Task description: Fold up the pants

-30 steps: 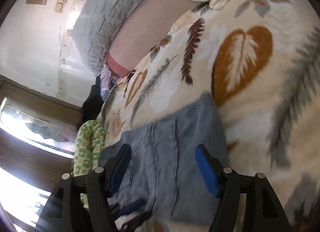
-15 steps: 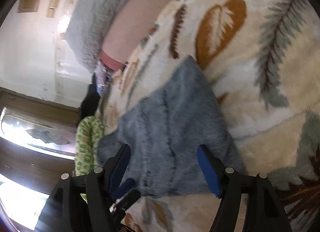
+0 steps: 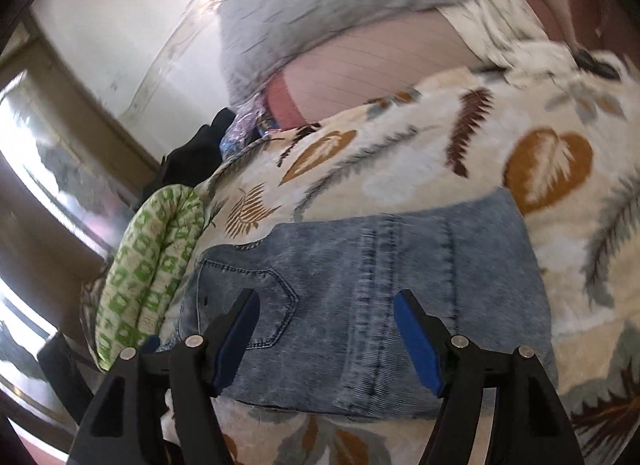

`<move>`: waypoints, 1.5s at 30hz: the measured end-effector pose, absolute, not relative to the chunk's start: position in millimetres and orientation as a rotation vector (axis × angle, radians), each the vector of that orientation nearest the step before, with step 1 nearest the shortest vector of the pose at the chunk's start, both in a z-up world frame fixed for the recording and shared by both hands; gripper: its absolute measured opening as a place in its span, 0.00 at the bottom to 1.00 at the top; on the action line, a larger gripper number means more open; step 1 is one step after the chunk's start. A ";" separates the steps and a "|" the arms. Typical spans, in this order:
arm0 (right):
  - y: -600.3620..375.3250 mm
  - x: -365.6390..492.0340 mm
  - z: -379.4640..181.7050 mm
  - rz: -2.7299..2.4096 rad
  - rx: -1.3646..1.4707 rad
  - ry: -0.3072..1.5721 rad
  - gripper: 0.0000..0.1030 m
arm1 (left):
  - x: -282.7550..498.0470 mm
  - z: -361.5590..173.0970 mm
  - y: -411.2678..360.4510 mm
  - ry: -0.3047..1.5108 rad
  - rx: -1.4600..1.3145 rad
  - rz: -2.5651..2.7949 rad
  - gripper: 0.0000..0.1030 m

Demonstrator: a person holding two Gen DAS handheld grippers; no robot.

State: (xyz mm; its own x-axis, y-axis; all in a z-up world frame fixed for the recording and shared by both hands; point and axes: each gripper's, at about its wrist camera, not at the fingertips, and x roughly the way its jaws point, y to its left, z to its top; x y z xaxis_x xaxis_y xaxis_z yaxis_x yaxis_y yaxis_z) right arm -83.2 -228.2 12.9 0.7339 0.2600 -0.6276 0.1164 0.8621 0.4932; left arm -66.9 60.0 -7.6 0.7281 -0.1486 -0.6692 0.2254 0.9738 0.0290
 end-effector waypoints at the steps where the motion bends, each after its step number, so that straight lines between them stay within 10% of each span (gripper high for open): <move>1: -221.2 -80.1 13.5 0.088 0.520 0.748 0.73 | -66.2 -9.6 67.8 0.732 0.118 -0.187 0.77; 45: -82.6 -35.7 20.1 0.162 0.084 0.808 0.74 | -46.5 -20.4 155.5 0.788 -0.024 -0.002 0.77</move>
State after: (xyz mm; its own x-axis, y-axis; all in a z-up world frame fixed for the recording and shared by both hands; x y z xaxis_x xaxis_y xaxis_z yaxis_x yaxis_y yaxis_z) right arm -35.7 -82.6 20.1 0.6796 0.1763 -0.7120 -0.1125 0.9842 0.1364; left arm -46.5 155.5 -20.4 0.7055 -0.0104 -0.7086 -0.0072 0.9997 -0.0218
